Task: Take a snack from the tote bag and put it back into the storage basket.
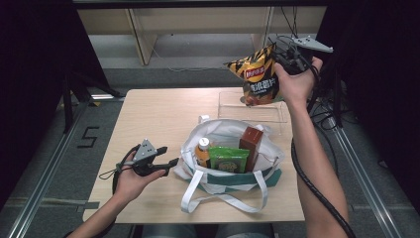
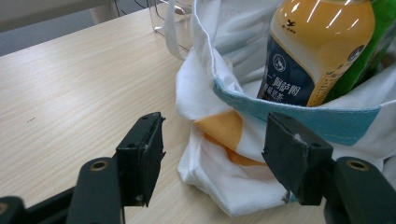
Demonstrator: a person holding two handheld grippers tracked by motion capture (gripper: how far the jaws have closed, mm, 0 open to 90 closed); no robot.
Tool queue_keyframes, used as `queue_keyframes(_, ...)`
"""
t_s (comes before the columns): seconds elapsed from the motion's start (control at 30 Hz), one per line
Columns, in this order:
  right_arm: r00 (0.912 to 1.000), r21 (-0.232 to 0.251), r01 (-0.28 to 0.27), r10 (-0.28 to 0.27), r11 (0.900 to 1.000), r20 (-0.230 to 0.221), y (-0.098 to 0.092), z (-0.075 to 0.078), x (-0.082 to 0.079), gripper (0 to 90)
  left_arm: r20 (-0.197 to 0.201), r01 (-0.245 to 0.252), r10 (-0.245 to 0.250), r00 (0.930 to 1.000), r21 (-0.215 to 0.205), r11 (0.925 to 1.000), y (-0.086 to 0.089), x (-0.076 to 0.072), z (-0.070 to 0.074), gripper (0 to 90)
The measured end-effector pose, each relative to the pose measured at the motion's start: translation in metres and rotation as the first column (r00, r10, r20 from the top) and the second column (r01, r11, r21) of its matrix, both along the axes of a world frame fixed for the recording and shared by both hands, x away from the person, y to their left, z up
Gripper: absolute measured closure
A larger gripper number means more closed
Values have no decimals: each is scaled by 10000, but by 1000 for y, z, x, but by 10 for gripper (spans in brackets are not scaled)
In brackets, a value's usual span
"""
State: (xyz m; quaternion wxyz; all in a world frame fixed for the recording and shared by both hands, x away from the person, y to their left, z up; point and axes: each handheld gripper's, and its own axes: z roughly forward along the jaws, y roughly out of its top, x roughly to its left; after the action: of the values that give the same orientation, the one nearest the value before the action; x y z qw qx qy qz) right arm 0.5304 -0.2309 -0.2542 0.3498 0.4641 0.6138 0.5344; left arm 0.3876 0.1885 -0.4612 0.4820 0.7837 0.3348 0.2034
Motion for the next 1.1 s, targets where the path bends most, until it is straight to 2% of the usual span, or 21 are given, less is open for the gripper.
queue_keyframes(0.63, 9995, 108, 307, -306, 9995, -82, -3, -11, 16, 900, 23, 1, -1, 10000, 16, 10000, -1, 0, 1, 370)
queue_keyframes(0.83, 9986, 307, 522, -519, 9982, -89, -6, -12, 20, 900, 22, -30, 30, 10000, -18, 10000, -1, 0, 0, 369)
queue_keyframes(0.87, 9983, 415, 556, -548, 9976, -201, -6, -12, 20, 900, 20, -35, 35, 10000, -20, 10000, -1, 0, 0, 370)
queue_keyframes(0.93, 9990, 252, 442, -441, 9987, -56, -8, -12, 22, 900, 11, -40, 40, 10000, -24, 10000, -1, 0, 0, 369)
queue_keyframes(1.1, 9979, 281, 613, -606, 9977, -232, -10, -14, 27, 900, 11, -19, 19, 10000, -17, 10000, -1, 0, 0, 370)
